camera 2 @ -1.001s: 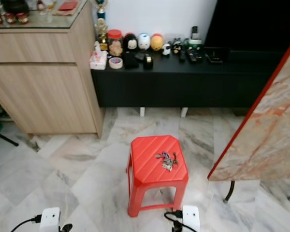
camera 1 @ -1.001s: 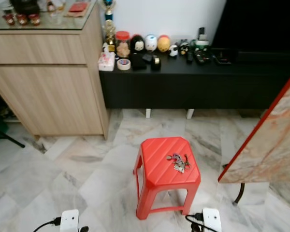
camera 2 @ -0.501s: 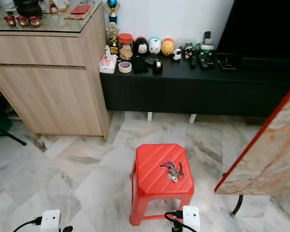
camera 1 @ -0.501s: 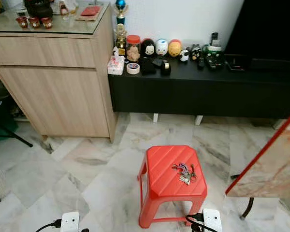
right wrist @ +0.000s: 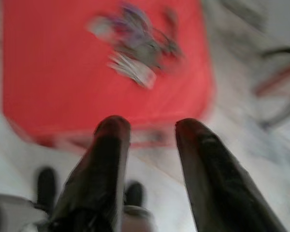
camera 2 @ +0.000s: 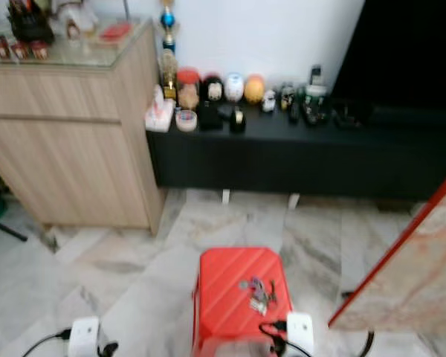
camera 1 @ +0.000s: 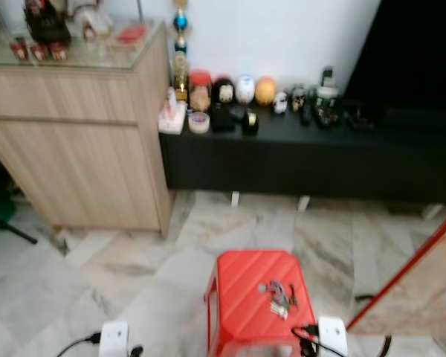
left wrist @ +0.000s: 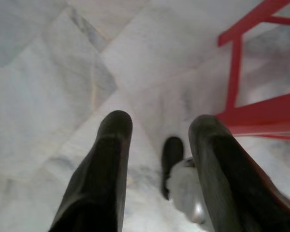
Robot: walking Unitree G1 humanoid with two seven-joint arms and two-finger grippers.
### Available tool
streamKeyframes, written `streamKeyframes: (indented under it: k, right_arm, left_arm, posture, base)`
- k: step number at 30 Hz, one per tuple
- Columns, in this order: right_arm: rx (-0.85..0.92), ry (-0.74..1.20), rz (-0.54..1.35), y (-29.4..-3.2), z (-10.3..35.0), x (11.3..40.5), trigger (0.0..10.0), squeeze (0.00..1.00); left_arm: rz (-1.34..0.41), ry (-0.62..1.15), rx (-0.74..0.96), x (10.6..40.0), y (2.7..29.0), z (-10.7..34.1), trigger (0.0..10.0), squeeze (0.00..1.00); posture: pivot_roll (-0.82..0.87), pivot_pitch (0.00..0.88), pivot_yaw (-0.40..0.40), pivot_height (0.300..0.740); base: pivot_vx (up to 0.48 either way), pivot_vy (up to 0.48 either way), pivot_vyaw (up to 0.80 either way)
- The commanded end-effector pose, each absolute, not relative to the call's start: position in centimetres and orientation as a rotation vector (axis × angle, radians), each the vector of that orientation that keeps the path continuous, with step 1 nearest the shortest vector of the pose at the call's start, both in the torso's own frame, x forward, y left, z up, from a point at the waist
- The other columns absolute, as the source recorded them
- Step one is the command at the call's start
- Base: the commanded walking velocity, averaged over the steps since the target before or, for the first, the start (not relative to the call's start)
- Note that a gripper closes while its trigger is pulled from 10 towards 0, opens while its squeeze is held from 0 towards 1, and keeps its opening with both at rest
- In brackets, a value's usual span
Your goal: Hang keys on a hook
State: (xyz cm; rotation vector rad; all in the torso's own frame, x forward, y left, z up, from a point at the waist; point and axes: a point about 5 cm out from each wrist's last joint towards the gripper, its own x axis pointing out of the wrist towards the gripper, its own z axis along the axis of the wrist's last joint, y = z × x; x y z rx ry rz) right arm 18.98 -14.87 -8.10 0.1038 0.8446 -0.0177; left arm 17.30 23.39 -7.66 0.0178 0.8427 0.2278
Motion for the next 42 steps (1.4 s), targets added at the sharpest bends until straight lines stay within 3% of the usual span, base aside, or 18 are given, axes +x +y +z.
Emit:
streamKeyframes:
  k: [1, 11, 22, 33, 42]
  right_arm:
    - [0.093, 0.832, -0.045, -16.0, -8.1, 18.8, 10.0, 0.0]
    - [0.093, 0.786, -0.029, -16.2, -7.6, 19.5, 10.0, 0.0]
    - [0.093, 0.79, -0.028, -15.9, -7.7, 19.5, 10.0, 0.0]
    - [0.109, 0.793, -0.034, -15.7, -7.7, 19.5, 10.0, 0.0]
    - [0.109, 0.677, -0.068, -16.1, -6.5, 21.0, 10.0, 0.0]
  left_arm:
    - [0.217, 0.855, 0.006, 17.2, 22.7, -7.9, 10.0, 0.0]
    - [0.215, 0.848, 0.0, 17.3, 22.5, -7.9, 10.0, 0.0]
    - [0.221, 0.846, -0.006, 17.2, 22.5, -7.9, 10.0, 0.0]
    - [0.216, 0.844, -0.012, 17.3, 22.5, -7.9, 10.0, 0.0]
    - [0.189, 0.75, -0.003, 18.7, 22.4, -7.0, 10.0, 0.0]
  posture:
    - [0.08, 0.035, -0.08, 0.74]
    - [0.07, 0.038, -0.084, 0.74]
    - [0.08, 0.043, -0.085, 0.74]
    - [0.08, 0.046, -0.083, 0.74]
    - [0.07, 0.048, -0.082, 0.74]
  base:
    - [0.0, 0.0, 0.0]
    - [0.0, 0.0, 0.0]
    - [0.0, 0.0, 0.75]
    - [0.0, 0.0, 0.0]
    - [0.0, 0.0, 0.0]
